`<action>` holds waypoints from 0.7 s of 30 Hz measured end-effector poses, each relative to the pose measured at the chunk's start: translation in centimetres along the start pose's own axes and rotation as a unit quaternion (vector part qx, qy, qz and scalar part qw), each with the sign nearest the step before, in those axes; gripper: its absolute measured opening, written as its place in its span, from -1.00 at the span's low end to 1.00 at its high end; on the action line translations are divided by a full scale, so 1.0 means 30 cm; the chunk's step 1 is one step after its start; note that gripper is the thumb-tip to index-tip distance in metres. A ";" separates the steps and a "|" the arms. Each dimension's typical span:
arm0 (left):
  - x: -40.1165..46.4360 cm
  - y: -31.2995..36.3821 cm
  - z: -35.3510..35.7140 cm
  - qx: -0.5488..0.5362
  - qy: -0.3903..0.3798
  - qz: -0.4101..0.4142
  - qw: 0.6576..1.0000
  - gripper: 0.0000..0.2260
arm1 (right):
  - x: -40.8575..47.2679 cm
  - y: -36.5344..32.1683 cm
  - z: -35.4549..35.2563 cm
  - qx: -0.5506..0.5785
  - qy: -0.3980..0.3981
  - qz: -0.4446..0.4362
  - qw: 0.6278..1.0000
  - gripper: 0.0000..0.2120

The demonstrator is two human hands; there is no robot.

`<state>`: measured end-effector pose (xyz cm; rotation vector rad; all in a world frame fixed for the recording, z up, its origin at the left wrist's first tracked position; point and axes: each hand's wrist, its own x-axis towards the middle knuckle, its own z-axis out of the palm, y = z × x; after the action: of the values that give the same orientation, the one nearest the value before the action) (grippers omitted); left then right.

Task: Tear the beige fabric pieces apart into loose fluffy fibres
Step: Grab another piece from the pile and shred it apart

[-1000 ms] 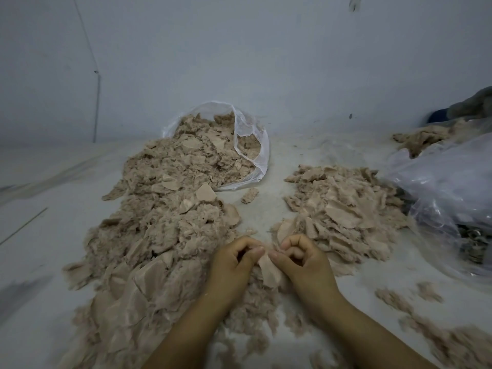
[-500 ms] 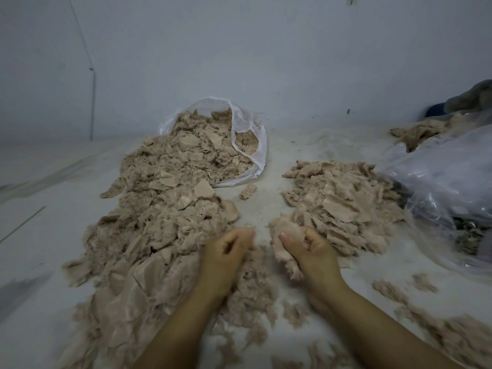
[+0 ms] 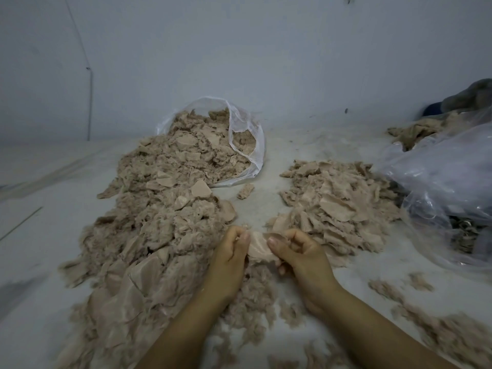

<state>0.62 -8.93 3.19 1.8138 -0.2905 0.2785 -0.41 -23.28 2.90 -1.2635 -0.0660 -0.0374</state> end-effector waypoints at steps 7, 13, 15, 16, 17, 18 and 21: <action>0.015 -0.010 -0.004 -0.010 0.049 0.022 0.998 -0.83 | -0.012 0.001 0.014 -0.008 -0.062 0.033 0.997 -0.78; 0.017 -0.009 -0.013 -0.040 0.010 0.017 0.999 -0.81 | 0.001 -0.003 -0.004 -0.052 0.001 0.025 0.998 -0.84; 0.027 -0.016 -0.033 -0.052 0.054 -0.002 0.997 -0.80 | 0.025 -0.018 -0.028 -0.022 0.063 0.013 0.998 -0.87; 0.032 -0.021 -0.047 -0.043 0.081 -0.002 0.996 -0.80 | 0.039 -0.032 -0.046 0.032 0.093 0.015 0.995 -0.87; 0.035 -0.024 -0.060 -0.022 0.101 0.003 0.995 -0.79 | 0.052 -0.045 -0.061 0.124 0.105 0.024 0.986 -0.82; 0.036 -0.024 -0.070 0.002 0.108 0.013 0.994 -0.79 | 0.060 -0.057 -0.071 0.218 0.095 0.041 0.970 -0.74; 0.025 -0.014 -0.080 0.072 0.033 0.021 0.997 -0.77 | 0.049 -0.056 -0.077 0.226 0.008 0.112 0.968 -0.54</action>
<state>1.38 -6.55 3.66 1.9380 -0.2680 0.3959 1.02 -25.97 3.91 -0.8083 0.0796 0.1558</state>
